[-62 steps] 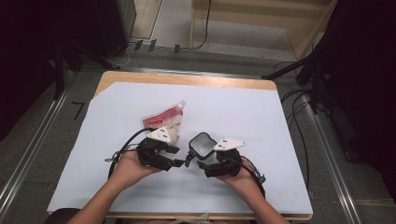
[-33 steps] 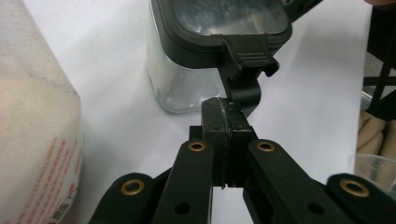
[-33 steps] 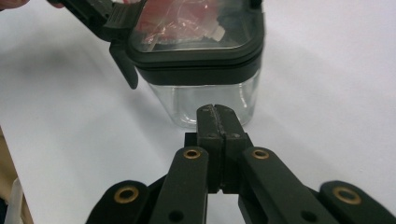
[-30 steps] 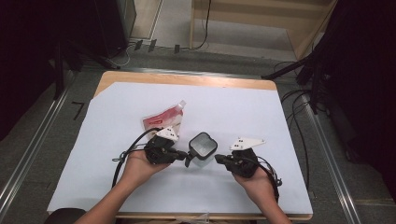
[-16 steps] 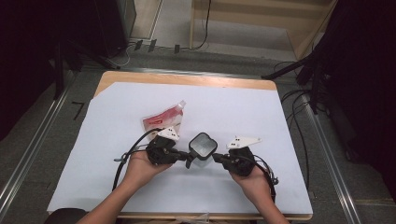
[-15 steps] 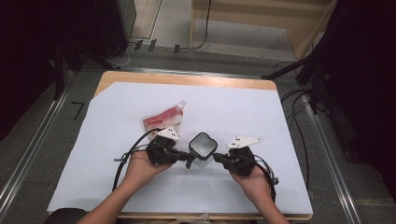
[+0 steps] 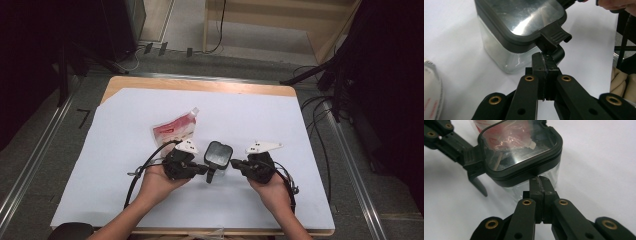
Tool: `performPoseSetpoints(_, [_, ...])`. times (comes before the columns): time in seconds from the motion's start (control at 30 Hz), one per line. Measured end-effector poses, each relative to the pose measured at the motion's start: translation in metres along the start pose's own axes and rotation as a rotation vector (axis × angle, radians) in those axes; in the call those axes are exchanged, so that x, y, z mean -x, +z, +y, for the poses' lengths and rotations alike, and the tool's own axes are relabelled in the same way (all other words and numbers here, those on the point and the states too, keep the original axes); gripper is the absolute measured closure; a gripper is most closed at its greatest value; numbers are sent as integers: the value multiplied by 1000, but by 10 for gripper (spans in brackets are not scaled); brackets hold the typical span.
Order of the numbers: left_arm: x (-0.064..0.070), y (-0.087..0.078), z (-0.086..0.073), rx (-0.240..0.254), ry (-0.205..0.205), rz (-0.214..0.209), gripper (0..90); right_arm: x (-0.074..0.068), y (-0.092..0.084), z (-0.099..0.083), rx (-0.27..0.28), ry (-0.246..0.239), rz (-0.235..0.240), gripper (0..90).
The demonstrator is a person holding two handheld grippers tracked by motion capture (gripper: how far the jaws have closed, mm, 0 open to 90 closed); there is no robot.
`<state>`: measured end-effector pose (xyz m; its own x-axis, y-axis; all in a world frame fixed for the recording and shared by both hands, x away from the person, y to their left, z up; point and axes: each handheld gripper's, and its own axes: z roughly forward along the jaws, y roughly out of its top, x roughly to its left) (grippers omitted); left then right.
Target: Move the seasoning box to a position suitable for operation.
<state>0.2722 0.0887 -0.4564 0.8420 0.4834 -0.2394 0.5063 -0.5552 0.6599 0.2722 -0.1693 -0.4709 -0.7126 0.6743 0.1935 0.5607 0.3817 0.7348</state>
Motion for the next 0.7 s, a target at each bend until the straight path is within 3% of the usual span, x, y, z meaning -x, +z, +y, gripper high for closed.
performPoseSetpoints(0.3, [7, 7, 5, 17, 22, 8, 900, 6, 3, 3, 16, 7, -35, 900])
performPoseSetpoints(0.63, [17, 24, 12, 45, 23, -50, 900, 14, 3, 2, 23, 43, -46, 900])
performPoseSetpoints(0.7, [17, 24, 12, 29, 31, -60, 900, 14, 0, 2, 32, 43, -42, 900])
